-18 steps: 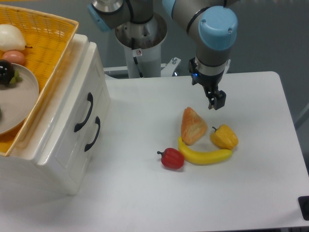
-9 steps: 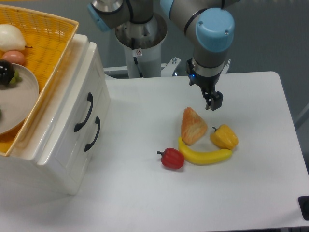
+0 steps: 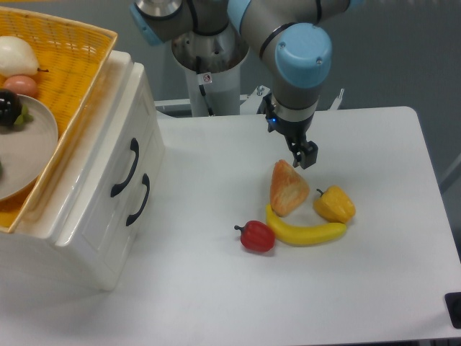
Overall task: Slide open the top white drawer
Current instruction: 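Move the gripper toward the upper drawer's black handle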
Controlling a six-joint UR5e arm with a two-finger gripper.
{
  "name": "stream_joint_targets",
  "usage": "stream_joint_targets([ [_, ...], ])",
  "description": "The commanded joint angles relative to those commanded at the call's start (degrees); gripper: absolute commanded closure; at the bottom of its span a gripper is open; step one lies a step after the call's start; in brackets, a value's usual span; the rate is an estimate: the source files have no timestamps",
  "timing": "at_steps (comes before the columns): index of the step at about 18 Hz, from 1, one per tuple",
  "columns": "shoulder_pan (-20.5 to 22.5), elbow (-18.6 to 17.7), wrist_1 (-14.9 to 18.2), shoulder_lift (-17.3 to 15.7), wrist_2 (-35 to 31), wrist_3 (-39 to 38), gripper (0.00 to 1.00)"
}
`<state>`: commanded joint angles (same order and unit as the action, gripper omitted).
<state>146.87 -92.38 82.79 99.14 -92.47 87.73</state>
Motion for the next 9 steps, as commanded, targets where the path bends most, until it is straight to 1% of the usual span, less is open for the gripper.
stream_joint_targets([
  [2,-0.5,0.9,-0.1,0.1,1.8,-2.5,0.0],
  [4,-0.7,1.5,-0.2,0.4,2.1,-6.9,0.0],
  [6,-2.2,1.9,-0.2,0.8,2.1,-11.0,0.0],
  [9,-3.7,2.0,0.0,0.9,2.4,-14.3,0.0],
])
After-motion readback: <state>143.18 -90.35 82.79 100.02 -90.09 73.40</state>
